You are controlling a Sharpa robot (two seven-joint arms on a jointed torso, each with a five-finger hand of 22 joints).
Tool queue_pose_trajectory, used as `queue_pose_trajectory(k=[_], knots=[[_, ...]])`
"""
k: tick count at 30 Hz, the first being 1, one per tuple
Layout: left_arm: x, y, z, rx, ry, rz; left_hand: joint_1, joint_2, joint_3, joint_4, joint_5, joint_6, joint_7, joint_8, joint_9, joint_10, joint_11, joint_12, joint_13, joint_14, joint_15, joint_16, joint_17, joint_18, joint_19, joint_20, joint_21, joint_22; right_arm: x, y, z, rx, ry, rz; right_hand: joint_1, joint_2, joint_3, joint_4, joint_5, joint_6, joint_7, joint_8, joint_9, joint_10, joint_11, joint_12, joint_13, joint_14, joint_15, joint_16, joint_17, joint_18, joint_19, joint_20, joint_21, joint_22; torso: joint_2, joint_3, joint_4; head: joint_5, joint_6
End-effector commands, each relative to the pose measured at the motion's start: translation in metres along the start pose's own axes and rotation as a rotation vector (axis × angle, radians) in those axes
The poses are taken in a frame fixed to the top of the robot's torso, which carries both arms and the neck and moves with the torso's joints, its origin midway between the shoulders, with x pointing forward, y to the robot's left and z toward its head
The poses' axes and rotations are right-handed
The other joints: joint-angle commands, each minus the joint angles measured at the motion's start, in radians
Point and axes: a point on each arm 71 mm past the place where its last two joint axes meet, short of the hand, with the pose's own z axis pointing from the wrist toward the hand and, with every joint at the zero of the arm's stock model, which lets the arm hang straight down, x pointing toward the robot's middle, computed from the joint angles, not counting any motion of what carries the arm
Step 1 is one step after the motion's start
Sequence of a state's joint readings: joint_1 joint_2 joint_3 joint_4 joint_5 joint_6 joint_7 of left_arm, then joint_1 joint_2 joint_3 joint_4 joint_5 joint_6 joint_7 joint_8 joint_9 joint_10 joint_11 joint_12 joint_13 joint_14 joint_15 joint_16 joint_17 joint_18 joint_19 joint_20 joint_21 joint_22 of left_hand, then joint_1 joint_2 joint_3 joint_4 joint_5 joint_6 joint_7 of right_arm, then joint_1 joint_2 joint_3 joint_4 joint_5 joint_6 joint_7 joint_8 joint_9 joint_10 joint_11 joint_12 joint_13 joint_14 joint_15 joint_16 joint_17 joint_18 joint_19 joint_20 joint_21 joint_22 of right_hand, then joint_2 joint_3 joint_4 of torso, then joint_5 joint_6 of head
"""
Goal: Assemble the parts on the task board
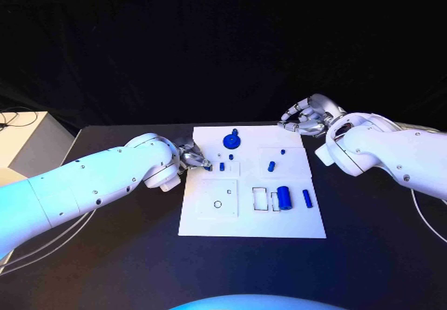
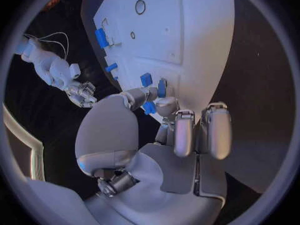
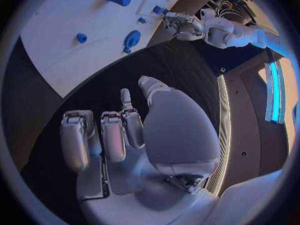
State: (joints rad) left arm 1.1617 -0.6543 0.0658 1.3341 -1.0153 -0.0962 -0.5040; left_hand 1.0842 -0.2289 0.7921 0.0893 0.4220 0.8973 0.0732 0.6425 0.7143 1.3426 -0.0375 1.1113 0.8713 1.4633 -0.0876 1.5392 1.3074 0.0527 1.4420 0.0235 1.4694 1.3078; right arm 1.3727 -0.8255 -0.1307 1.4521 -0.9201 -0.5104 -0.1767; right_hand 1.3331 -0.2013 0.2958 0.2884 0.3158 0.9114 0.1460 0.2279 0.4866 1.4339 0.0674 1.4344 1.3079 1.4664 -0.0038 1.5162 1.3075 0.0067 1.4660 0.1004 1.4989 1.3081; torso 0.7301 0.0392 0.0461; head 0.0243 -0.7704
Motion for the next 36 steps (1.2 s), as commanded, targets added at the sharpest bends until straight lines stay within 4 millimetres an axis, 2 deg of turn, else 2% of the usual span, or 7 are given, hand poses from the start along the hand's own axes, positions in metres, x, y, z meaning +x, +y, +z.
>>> queue_pose_trajectory(k=[1,10,18,29,36], knots=[[0.0010,-0.0029,0.0010,0.012,-0.014,0.015,0.000,0.015,0.099,-0.095,-0.002,0.051,-0.042,0.034,0.146,0.007,-0.005,-0.005,-0.004,0.091,-0.007,-0.003,0.205,-0.005,-0.001,-0.003,-0.001,0.072,0.0014,0.0018,-0.0007,-0.016,0.009,-0.005,-0.007,0.003,0.005,-0.002,0.003,-0.006,0.001,0.006,0.001,-0.006,-0.003,-0.005,0.106,0.072,-0.006,-0.004,0.130,0.012,0.070,-0.005,-0.004,0.222,0.001,-0.0001,0.0008,-0.002,-0.003],[0.0028,-0.0070,0.0032,0.016,-0.022,0.042,0.000,0.016,0.099,-0.094,-0.002,0.051,-0.042,0.034,0.146,0.006,-0.005,-0.007,-0.005,0.090,-0.007,-0.004,0.203,-0.005,-0.001,-0.003,-0.001,0.073,0.0020,0.0031,-0.0018,-0.022,0.009,-0.003,-0.008,0.003,0.006,-0.002,0.007,-0.006,0.001,0.006,0.002,-0.006,-0.003,-0.005,0.107,0.072,-0.006,-0.004,0.131,0.012,0.070,-0.005,-0.004,0.222,0.001,-0.0003,0.0009,-0.008,-0.014],[0.0027,-0.0087,0.0043,0.016,-0.023,0.062,-0.001,0.017,0.099,-0.094,-0.003,0.051,-0.042,0.034,0.147,0.006,-0.005,-0.008,-0.007,0.090,-0.008,-0.005,0.202,-0.005,-0.001,-0.004,-0.001,0.073,0.0019,0.0032,-0.0022,-0.022,0.009,-0.003,-0.008,0.003,0.007,-0.002,0.009,-0.006,0.001,0.006,0.002,-0.006,-0.003,-0.005,0.107,0.072,-0.006,-0.005,0.129,0.012,0.070,-0.005,-0.004,0.222,0.000,-0.0010,0.0027,-0.008,-0.018],[0.0060,-0.0104,0.0068,0.011,-0.008,0.091,-0.002,0.018,0.099,-0.094,-0.003,0.050,-0.042,0.035,0.147,0.006,-0.005,-0.010,-0.009,0.091,-0.008,-0.004,0.204,-0.005,0.000,-0.004,-0.001,0.073,0.0020,0.0032,-0.0025,-0.023,0.010,-0.003,-0.008,0.003,0.007,-0.002,0.009,-0.006,0.001,0.006,0.002,-0.006,-0.003,-0.005,0.107,0.072,-0.006,-0.005,0.129,0.012,0.070,-0.005,-0.004,0.222,-0.001,-0.0008,0.0005,-0.011,-0.024],[0.0070,-0.0098,0.0074,0.006,0.001,0.111,-0.002,0.018,0.099,-0.095,-0.003,0.050,-0.042,0.035,0.147,0.005,-0.006,-0.011,-0.012,0.090,-0.008,-0.005,0.203,-0.005,-0.002,-0.004,-0.002,0.071,0.0020,0.0035,-0.0029,-0.025,0.010,-0.009,-0.008,0.003,0.007,-0.002,0.009,-0.006,0.001,0.006,0.002,-0.006,-0.003,-0.005,0.107,0.072,-0.006,-0.005,0.129,0.012,0.070,-0.005,-0.004,0.222,-0.001,-0.0008,0.0024,-0.013,-0.025]])
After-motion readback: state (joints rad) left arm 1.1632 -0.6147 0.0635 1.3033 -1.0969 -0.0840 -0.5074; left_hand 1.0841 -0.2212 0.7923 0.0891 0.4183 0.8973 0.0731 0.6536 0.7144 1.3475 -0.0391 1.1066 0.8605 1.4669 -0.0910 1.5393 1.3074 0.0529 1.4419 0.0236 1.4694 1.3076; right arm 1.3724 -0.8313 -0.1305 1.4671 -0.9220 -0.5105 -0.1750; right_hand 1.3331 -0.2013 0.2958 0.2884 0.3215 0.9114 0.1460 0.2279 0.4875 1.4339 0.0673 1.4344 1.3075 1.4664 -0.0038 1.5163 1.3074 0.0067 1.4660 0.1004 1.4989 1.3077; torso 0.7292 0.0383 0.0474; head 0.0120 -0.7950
